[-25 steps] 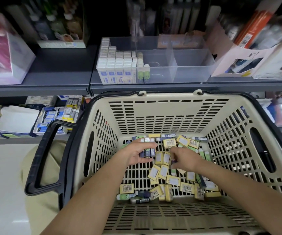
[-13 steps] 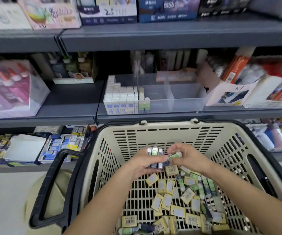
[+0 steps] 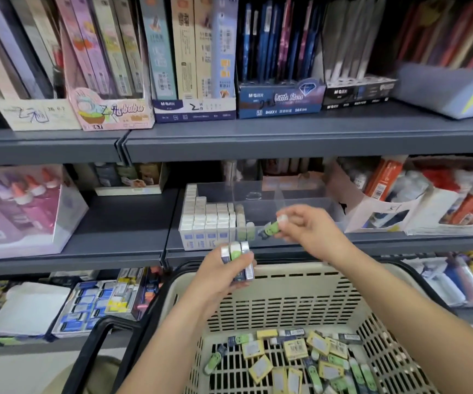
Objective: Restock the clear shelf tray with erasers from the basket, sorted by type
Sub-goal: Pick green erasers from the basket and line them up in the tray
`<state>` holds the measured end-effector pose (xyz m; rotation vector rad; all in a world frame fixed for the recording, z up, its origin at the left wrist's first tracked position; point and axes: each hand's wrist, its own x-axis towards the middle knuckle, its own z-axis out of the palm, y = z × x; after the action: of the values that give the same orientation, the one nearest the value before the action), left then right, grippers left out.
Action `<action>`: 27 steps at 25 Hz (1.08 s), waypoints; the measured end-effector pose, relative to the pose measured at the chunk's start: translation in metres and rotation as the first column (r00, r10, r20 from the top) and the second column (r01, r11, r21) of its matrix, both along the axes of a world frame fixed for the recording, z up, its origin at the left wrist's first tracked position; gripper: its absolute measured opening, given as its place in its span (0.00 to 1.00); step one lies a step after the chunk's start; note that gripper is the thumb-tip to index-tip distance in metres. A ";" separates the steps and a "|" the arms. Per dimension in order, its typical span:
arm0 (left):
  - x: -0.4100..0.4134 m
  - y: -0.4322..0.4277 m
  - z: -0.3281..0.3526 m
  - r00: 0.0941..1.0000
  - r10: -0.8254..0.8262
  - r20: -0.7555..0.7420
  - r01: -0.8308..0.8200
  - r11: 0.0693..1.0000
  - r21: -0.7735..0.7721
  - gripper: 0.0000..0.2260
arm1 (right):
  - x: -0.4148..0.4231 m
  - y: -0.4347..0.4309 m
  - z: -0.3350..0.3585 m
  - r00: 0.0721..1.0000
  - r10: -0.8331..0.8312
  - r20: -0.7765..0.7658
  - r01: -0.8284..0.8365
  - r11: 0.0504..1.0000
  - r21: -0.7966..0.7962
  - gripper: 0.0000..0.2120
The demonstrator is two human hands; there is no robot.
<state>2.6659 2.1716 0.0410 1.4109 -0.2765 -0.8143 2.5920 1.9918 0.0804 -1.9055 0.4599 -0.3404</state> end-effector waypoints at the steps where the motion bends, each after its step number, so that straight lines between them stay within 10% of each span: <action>1: 0.004 0.001 0.002 0.999 0.033 -0.014 -0.034 0.999 -0.032 0.06 | 0.013 -0.003 0.006 0.999 -0.050 -0.001 0.050 0.993 -0.105 0.03; 7: 0.017 0.006 -0.005 0.982 0.188 0.007 -0.188 0.981 -0.052 0.03 | 0.067 -0.012 0.004 0.980 -0.029 -0.196 -0.081 0.844 -0.531 0.01; 27: 0.019 -0.002 -0.004 0.974 0.222 -0.040 -0.223 0.974 -0.029 0.03 | 0.092 -0.008 0.000 0.778 0.208 -0.592 -0.383 0.905 -0.185 0.10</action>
<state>2.6847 2.1696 0.0374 1.3664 -0.1010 -0.6470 2.6839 1.9839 0.0802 -2.3326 0.4943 0.4112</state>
